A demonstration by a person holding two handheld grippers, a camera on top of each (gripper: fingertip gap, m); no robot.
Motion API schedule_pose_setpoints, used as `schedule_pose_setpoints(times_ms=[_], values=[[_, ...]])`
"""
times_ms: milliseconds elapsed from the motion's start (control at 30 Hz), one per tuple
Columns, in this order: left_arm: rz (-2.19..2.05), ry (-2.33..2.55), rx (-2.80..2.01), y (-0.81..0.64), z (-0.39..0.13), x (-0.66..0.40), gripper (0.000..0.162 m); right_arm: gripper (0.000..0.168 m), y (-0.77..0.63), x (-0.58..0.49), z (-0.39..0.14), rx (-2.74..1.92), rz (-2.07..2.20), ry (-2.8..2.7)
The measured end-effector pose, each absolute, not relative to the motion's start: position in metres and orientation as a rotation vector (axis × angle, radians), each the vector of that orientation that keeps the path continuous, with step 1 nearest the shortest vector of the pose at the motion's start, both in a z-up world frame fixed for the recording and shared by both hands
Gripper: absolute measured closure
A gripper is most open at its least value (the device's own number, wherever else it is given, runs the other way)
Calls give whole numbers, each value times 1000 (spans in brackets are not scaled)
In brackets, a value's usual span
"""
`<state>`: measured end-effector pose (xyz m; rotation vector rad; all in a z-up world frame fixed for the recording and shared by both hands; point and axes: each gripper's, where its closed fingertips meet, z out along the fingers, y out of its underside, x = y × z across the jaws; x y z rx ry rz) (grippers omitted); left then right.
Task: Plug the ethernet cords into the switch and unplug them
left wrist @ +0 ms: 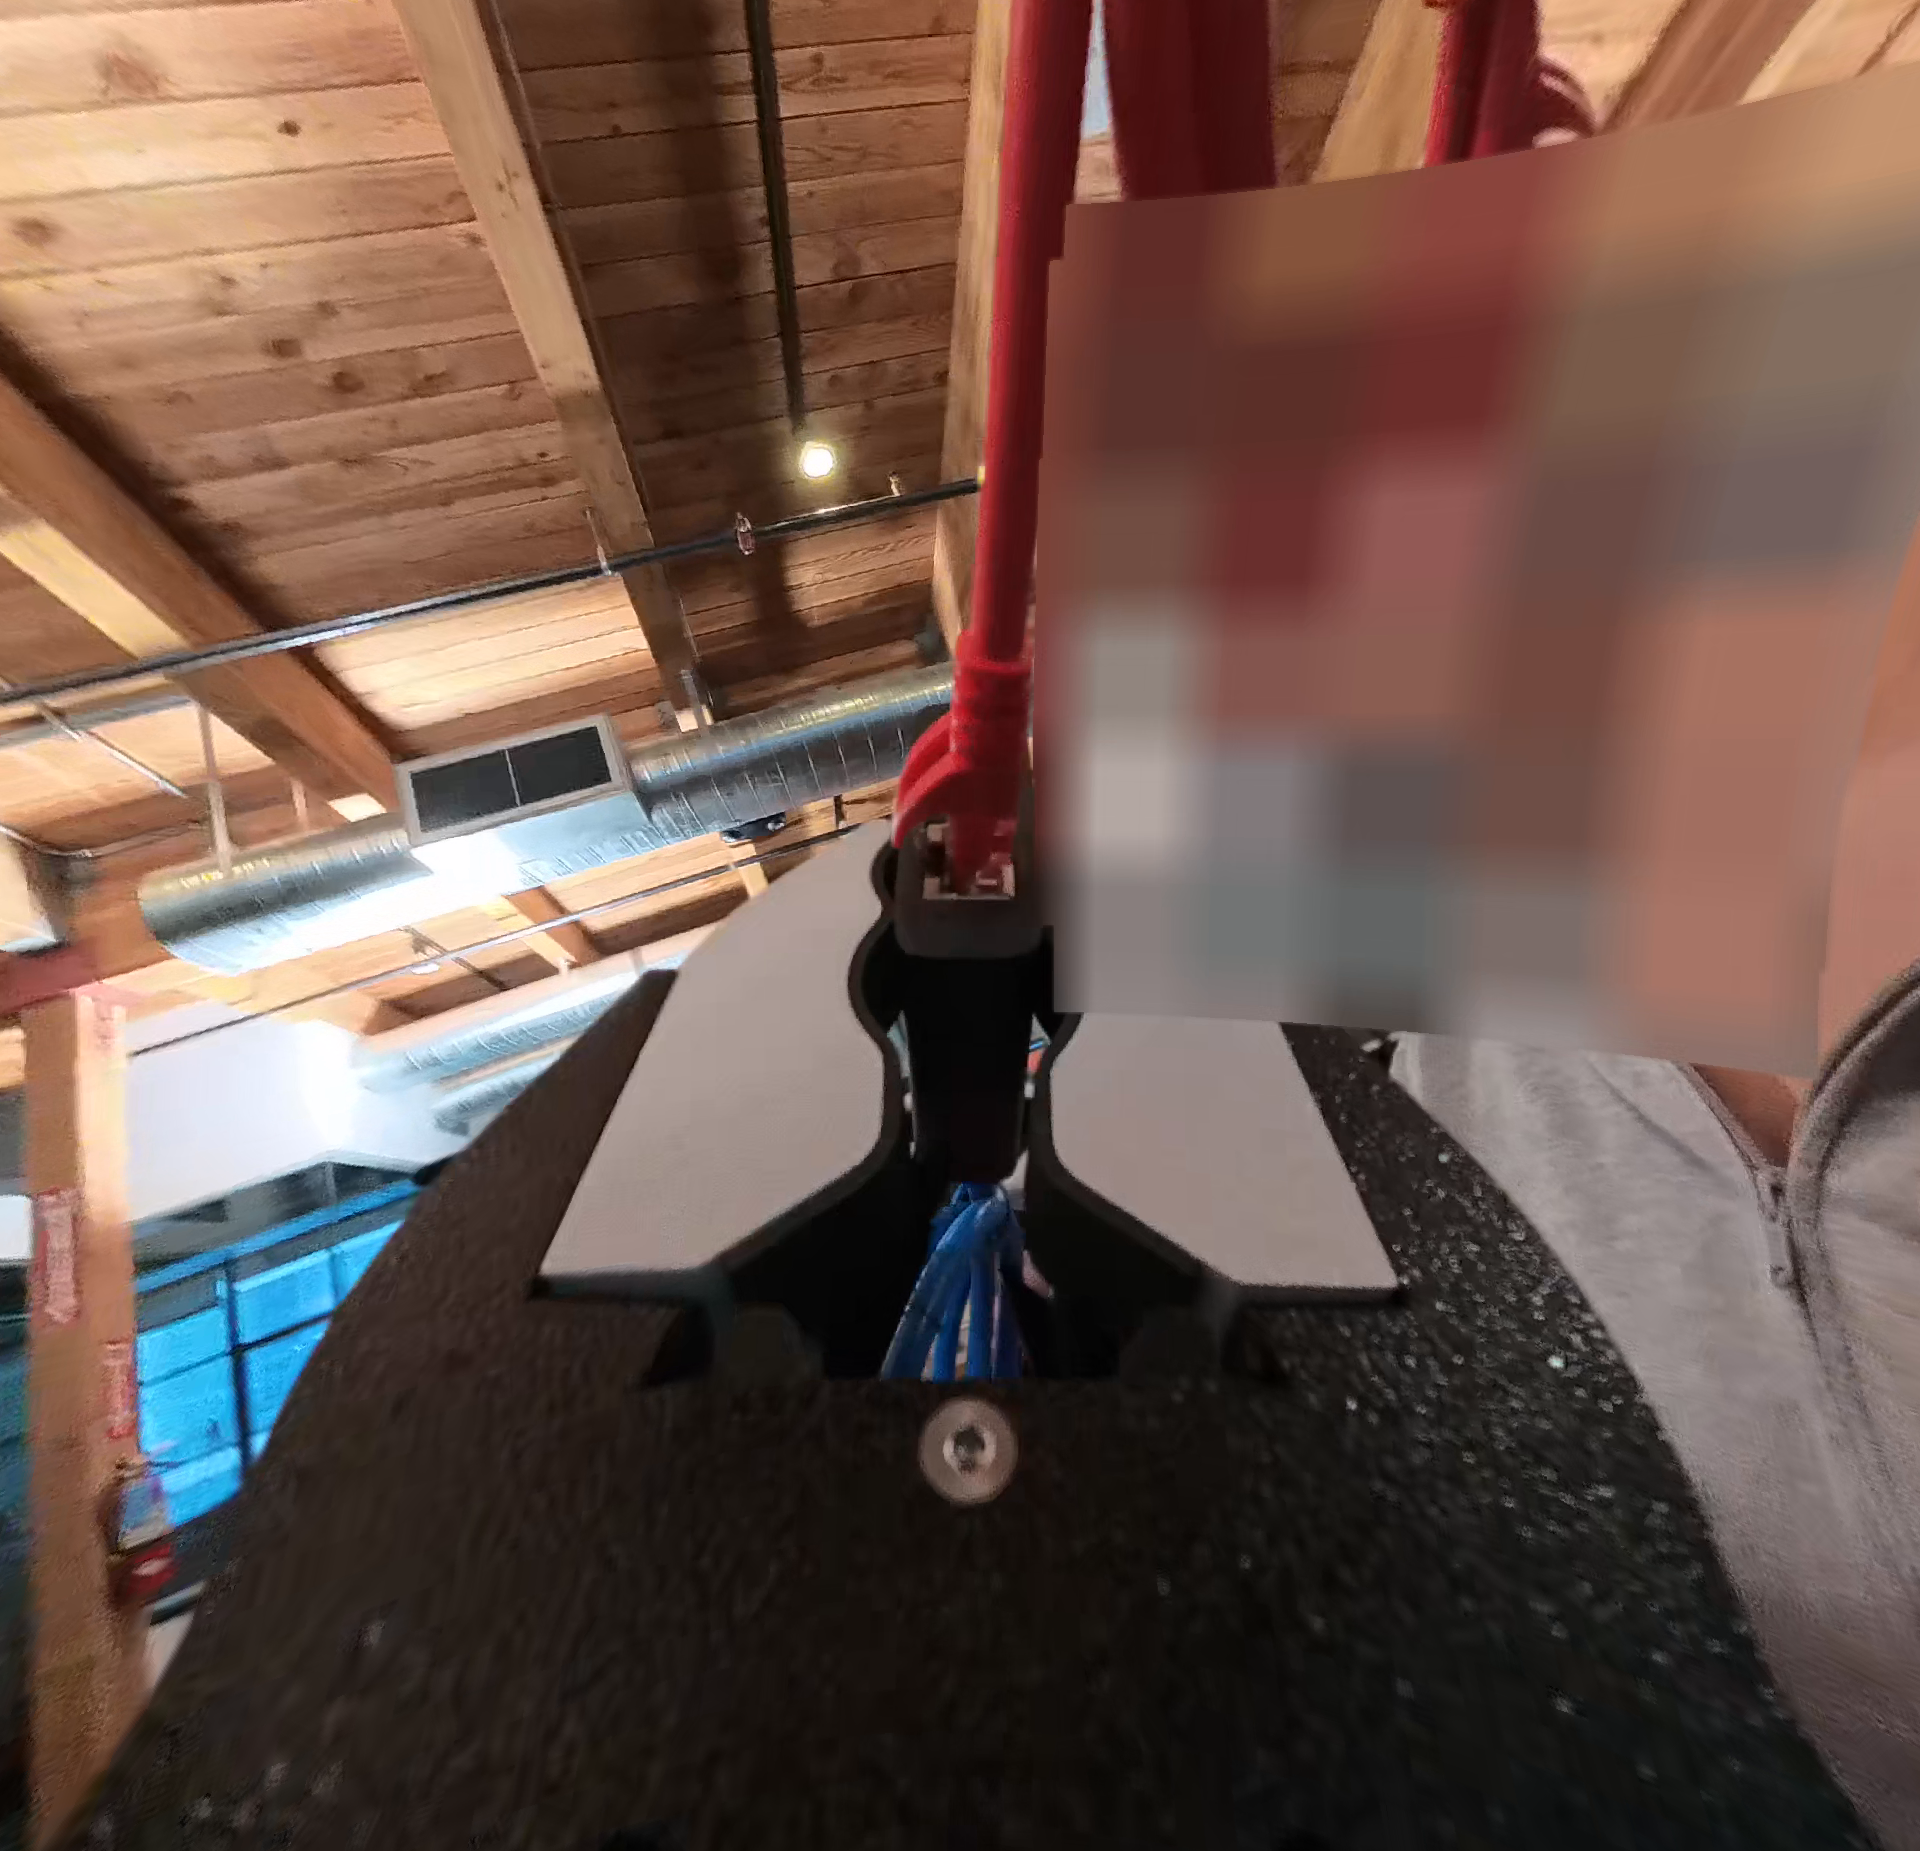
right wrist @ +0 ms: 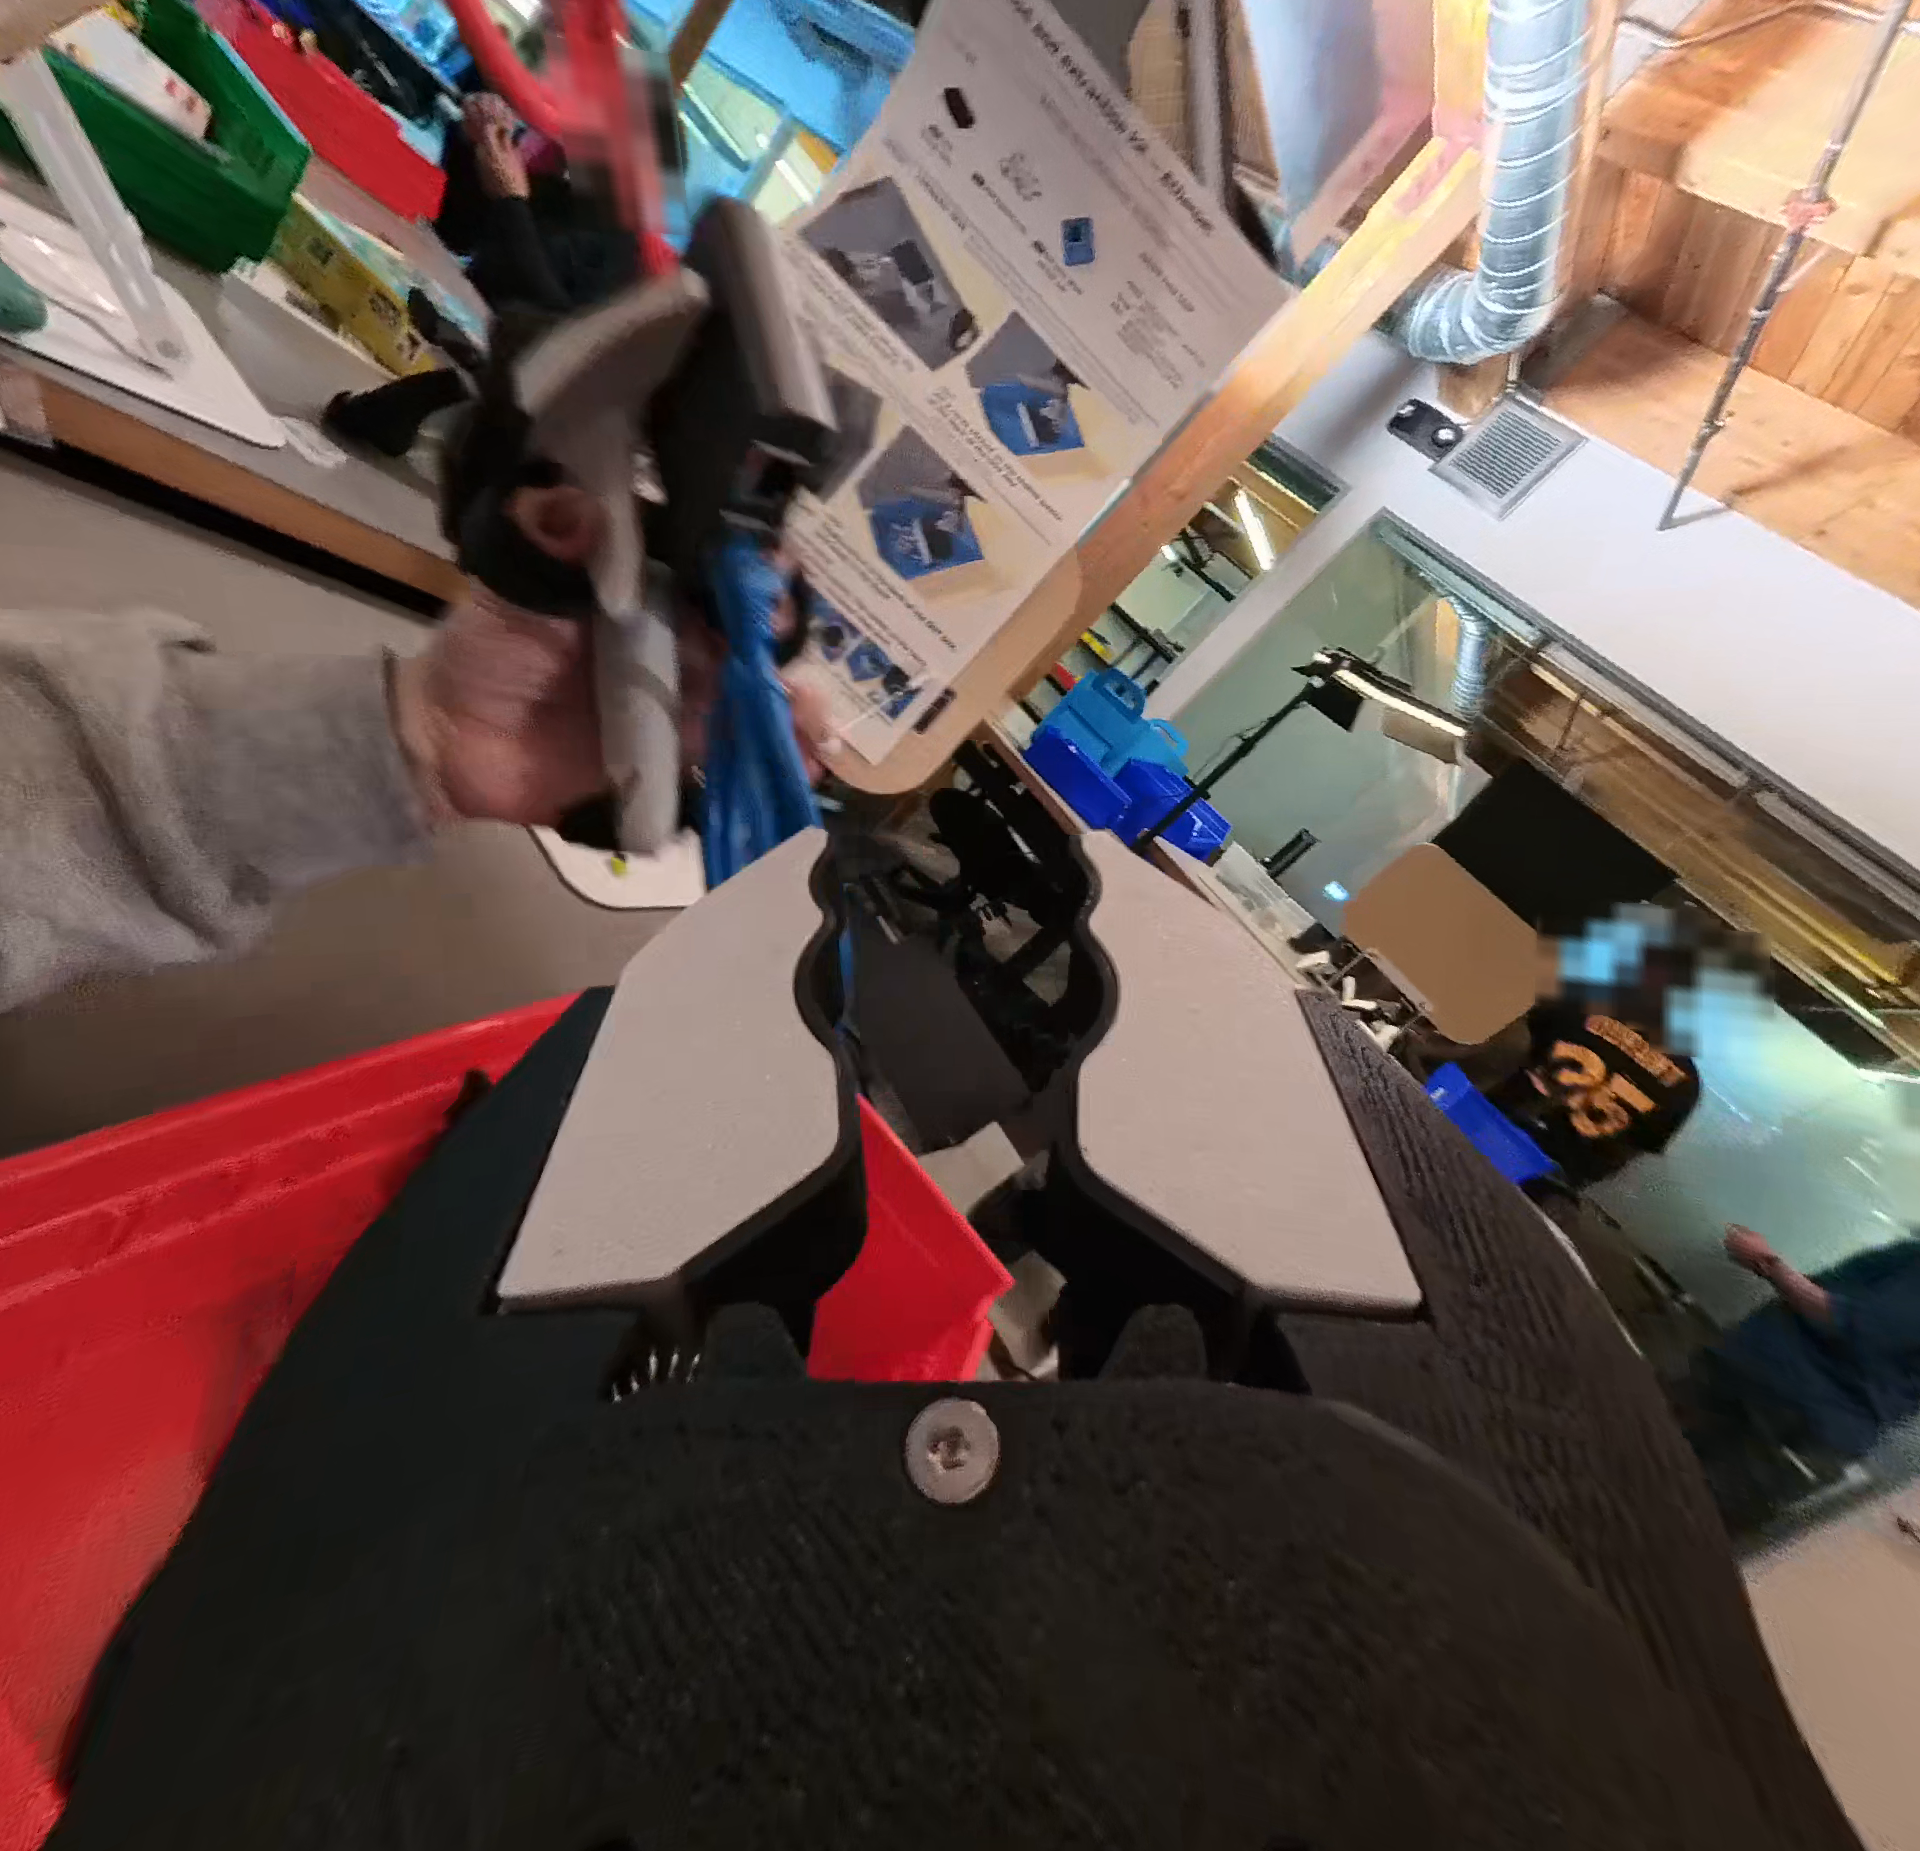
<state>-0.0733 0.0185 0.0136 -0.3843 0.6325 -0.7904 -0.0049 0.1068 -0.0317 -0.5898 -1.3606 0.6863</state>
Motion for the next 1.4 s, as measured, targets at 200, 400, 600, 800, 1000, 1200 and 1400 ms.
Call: schedule_pose_setpoints(times_ms=[200, 400, 600, 800, 1000, 1200, 1400], values=[[-570, 653, -424, -8, 16, -92, 142, 132, 156, 24, -36, -680, 589, -1363], [-442, 782, -606, 7, -3, -76, 142, 133, 104, 9, -32, -605, 846, -1425], [-491, 962, -707, 22, -28, -40, 142, 131, 49, -39, -52, -487, 811, -1583], [-559, 1030, -785, 32, -44, -24, 142, 142, 39, -51, -61, -456, 922, -1635], [-677, 957, -841, 41, -44, -27, 130, 148, 51, -51, -67, -444, 781, -1648], [-539, 869, -845, 47, -38, -46, 109, 149, 59, -51, -65, -471, 835, -1627], [-508, 882, -885, 51, -44, -46, 109, 150, 54, -48, -61, -444, 910, -1609]])
